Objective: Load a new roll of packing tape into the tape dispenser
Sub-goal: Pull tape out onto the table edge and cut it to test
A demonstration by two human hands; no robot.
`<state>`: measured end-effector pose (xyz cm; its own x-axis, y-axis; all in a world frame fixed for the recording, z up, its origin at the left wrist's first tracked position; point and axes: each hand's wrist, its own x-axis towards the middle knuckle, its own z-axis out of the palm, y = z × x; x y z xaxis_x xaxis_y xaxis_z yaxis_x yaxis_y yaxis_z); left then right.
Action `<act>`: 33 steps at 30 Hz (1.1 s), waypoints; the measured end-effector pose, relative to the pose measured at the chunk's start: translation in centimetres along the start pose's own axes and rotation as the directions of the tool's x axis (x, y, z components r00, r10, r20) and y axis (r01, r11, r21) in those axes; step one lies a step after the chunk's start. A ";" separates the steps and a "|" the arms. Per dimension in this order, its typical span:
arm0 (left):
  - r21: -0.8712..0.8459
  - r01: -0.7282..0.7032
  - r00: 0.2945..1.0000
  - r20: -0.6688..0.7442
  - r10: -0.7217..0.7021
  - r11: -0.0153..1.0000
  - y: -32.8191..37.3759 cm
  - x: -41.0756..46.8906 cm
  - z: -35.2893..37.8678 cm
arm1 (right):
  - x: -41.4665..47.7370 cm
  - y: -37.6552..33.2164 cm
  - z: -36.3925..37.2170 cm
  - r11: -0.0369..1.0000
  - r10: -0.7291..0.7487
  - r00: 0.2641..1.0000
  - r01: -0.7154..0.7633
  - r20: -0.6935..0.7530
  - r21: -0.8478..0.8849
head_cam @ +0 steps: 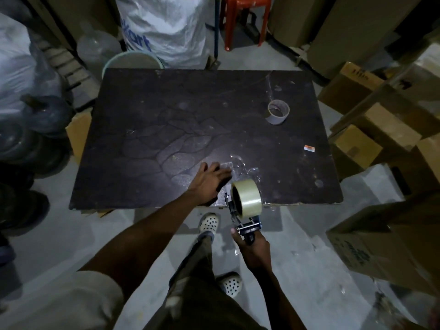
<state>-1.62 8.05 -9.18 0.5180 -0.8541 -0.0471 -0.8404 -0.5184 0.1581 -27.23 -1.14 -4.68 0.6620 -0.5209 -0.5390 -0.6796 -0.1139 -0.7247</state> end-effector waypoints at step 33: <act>0.312 -0.077 0.864 0.494 -0.092 0.947 2.5 -3.9 -3.1 | -0.8 0.9 -0.1 0.993 0.028 0.999 -0.025 -0.020 0.119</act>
<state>-5.25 10.21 -5.51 0.4467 -0.7113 -0.5427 -0.8855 -0.4384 -0.1541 -28.41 -0.91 -4.84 0.6361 -0.5410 -0.5502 -0.6536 0.0012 -0.7568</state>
